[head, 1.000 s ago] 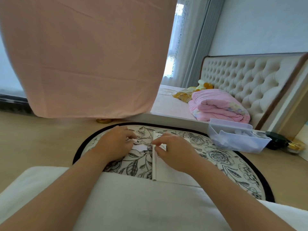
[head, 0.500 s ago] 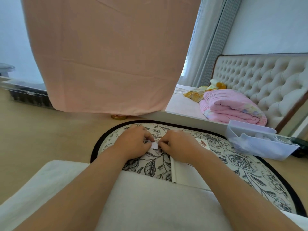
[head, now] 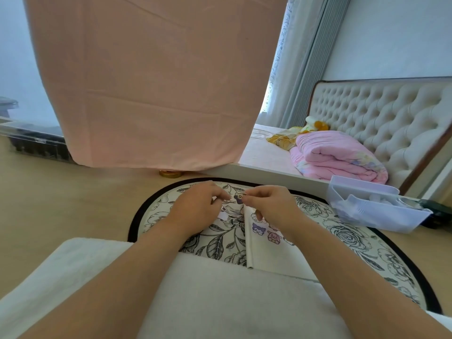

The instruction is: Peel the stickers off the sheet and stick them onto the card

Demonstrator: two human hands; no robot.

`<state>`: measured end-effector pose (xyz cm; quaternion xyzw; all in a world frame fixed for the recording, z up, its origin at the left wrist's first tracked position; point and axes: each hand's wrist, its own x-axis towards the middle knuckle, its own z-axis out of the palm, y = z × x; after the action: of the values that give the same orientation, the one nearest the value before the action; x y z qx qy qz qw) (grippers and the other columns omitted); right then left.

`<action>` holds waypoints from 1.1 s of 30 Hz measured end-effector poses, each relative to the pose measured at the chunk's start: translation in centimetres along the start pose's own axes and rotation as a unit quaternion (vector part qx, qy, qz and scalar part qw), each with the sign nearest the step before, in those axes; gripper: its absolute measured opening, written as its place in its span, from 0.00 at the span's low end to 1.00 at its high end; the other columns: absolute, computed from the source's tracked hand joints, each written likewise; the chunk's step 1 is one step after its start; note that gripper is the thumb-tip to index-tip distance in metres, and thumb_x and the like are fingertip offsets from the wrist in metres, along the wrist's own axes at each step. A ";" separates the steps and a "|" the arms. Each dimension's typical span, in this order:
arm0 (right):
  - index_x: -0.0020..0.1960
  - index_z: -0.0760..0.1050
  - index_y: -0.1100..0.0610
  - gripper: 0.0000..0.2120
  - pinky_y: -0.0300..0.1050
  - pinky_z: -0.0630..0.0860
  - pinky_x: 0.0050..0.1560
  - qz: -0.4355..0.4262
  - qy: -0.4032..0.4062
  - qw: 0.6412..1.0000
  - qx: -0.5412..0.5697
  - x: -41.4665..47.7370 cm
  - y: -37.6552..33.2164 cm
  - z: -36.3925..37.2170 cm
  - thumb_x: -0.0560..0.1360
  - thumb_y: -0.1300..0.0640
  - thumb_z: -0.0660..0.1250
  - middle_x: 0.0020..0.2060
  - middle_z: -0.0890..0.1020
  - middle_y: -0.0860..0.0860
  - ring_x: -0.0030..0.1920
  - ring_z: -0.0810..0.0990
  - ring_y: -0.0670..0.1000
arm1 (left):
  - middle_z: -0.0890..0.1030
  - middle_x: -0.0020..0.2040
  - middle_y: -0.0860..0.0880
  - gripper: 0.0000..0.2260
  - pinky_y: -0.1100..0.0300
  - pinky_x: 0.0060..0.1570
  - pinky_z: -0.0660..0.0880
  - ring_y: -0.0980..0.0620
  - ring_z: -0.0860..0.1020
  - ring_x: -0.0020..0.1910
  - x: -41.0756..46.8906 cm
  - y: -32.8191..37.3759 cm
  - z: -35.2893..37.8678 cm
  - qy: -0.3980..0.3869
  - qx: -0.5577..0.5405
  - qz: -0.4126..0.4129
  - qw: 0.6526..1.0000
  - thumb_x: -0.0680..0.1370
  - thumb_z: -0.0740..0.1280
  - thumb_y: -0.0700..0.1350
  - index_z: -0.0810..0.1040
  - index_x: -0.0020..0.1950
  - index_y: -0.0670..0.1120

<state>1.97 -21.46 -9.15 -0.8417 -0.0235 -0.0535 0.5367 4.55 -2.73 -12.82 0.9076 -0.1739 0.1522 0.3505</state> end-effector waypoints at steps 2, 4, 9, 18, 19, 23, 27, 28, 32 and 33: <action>0.50 0.85 0.54 0.04 0.39 0.65 0.25 0.031 -0.012 0.998 0.051 -0.4 -0.1 -1.1 0.74 0.58 0.75 0.34 0.84 0.47 0.27 0.72 0.47 | 0.83 0.45 0.59 0.10 0.64 0.40 0.72 0.62 0.78 0.40 -0.2 1.1 0.1 0.009 -0.097 -0.015 0.995 0.79 0.64 0.44 0.84 0.50 0.57; 0.52 0.85 0.56 0.08 0.39 0.64 0.26 0.051 -0.030 0.995 0.074 -1.0 0.1 -2.1 0.74 0.59 0.76 0.38 0.84 0.50 0.26 0.73 0.48 | 0.85 0.42 0.54 0.07 0.63 0.38 0.73 0.58 0.79 0.39 -0.4 2.3 0.3 -0.004 -0.184 -0.026 0.983 0.77 0.68 0.45 0.84 0.48 0.56; 0.51 0.84 0.59 0.08 0.39 0.63 0.25 0.078 -0.038 0.992 0.088 -2.7 1.2 -3.9 0.73 0.59 0.77 0.37 0.85 0.51 0.26 0.74 0.48 | 0.86 0.40 0.52 0.04 0.60 0.47 0.80 0.54 0.83 0.42 -0.7 4.4 1.5 -0.021 -0.260 -0.036 0.965 0.73 0.76 0.45 0.85 0.45 0.54; 0.48 0.85 0.55 0.03 0.37 0.68 0.26 0.034 -0.050 0.998 0.030 -3.5 1.3 -5.1 0.75 0.59 0.73 0.37 0.85 0.48 0.28 0.76 0.47 | 0.85 0.38 0.53 0.08 0.71 0.34 0.72 0.61 0.74 0.32 -1.3 6.1 2.2 -0.026 -0.249 -0.015 0.968 0.76 0.71 0.42 0.84 0.45 0.55; 0.48 0.85 0.56 0.03 0.37 0.68 0.26 0.024 -0.053 0.998 0.025 -3.4 1.4 -5.2 0.75 0.60 0.73 0.36 0.85 0.49 0.27 0.76 0.47 | 0.85 0.40 0.53 0.07 0.70 0.35 0.72 0.61 0.75 0.32 -1.3 6.2 2.3 -0.027 -0.251 -0.010 0.968 0.76 0.71 0.42 0.83 0.46 0.55; 0.49 0.85 0.58 0.04 0.37 0.69 0.26 0.020 -0.058 0.998 0.025 -3.3 1.6 -5.4 0.74 0.61 0.74 0.38 0.86 0.51 0.27 0.75 0.47 | 0.85 0.40 0.54 0.06 0.66 0.35 0.74 0.60 0.76 0.33 -1.3 6.2 2.6 -0.030 -0.255 -0.006 0.967 0.77 0.71 0.43 0.78 0.50 0.53; 0.51 0.83 0.59 0.06 0.40 0.68 0.26 0.034 -0.060 0.996 0.056 -3.1 1.6 -5.8 0.75 0.61 0.74 0.39 0.86 0.53 0.28 0.79 0.50 | 0.85 0.41 0.54 0.06 0.65 0.39 0.78 0.61 0.79 0.34 -1.4 6.4 2.8 -0.037 -0.251 -0.013 0.967 0.74 0.75 0.45 0.82 0.47 0.54; 0.51 0.82 0.59 0.06 0.40 0.68 0.26 0.032 -0.060 0.996 0.048 -3.0 1.6 -5.9 0.75 0.61 0.74 0.38 0.86 0.53 0.29 0.80 0.50 | 0.85 0.40 0.55 0.06 0.65 0.39 0.78 0.61 0.79 0.33 -1.5 6.5 2.9 -0.034 -0.248 -0.014 0.968 0.73 0.76 0.44 0.82 0.46 0.54; 0.49 0.84 0.56 0.03 0.37 0.70 0.27 -0.018 -0.056 0.998 -0.025 -2.9 1.1 -6.5 0.77 0.57 0.72 0.40 0.87 0.51 0.32 0.82 0.51 | 0.82 0.35 0.57 0.06 0.67 0.34 0.74 0.60 0.76 0.31 -1.6 6.7 3.1 -0.005 -0.233 -0.013 0.972 0.74 0.75 0.44 0.83 0.46 0.56; 0.48 0.84 0.55 0.03 0.36 0.70 0.27 -0.034 -0.053 0.997 -0.039 -2.8 1.0 -6.6 0.76 0.57 0.72 0.40 0.87 0.51 0.32 0.82 0.51 | 0.81 0.36 0.57 0.06 0.67 0.33 0.74 0.59 0.76 0.31 -1.6 6.7 3.1 -0.002 -0.231 -0.010 0.973 0.75 0.74 0.45 0.83 0.46 0.56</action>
<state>-1.18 -27.79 -7.59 -0.8625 -0.0783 -0.0279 0.4991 0.79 -9.25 -11.73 0.8041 -0.1961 0.1024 0.5519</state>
